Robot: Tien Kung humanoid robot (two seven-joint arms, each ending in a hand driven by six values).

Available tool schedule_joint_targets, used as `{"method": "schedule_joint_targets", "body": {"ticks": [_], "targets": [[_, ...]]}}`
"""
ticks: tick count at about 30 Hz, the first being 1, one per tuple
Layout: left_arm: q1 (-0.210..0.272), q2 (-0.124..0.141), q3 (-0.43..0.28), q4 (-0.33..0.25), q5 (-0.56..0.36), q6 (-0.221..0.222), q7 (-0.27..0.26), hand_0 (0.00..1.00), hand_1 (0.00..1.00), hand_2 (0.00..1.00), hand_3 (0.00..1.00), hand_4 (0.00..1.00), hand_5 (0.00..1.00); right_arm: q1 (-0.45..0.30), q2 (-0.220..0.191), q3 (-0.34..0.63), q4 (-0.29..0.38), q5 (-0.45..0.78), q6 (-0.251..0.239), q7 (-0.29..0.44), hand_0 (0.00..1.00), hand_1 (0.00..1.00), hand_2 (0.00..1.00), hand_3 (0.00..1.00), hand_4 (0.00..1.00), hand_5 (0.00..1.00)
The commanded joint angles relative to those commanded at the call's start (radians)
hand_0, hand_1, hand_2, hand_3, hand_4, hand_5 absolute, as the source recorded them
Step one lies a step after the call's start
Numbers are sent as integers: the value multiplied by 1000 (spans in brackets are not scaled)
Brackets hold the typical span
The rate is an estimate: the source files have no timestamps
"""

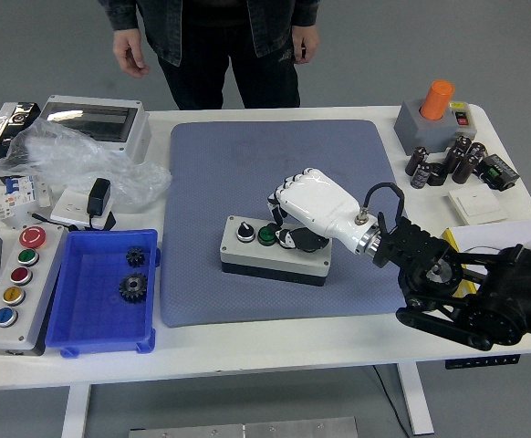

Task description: Pick up the button,place it on the desk,press the button,press the button

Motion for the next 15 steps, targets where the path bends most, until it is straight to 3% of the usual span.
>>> {"method": "schedule_joint_targets", "body": {"ticks": [6, 9, 12, 15], "targets": [[1, -2, 1, 0, 0, 0, 0, 678, 705, 633, 655, 592, 340, -15, -59, 95, 116, 78, -9, -15, 303, 515, 374, 324, 565, 13], [0, -2, 1, -1, 1, 0, 0, 677, 705, 631, 653, 590, 338, -24, -90, 152, 181, 142, 12, -15, 309, 524, 373, 324, 562, 7], [0, -2, -1, -1, 1, 0, 0, 677, 705, 631, 653, 590, 338, -44, -121, 216, 248, 216, 80, -46, 309, 524, 373, 324, 562, 7], [1, -3, 1, 0, -2, 0, 0, 677, 705, 632, 652, 591, 341, -65, -150, 274, 318, 244, 182, -125, 318, 523, 376, 314, 570, 7]]}}
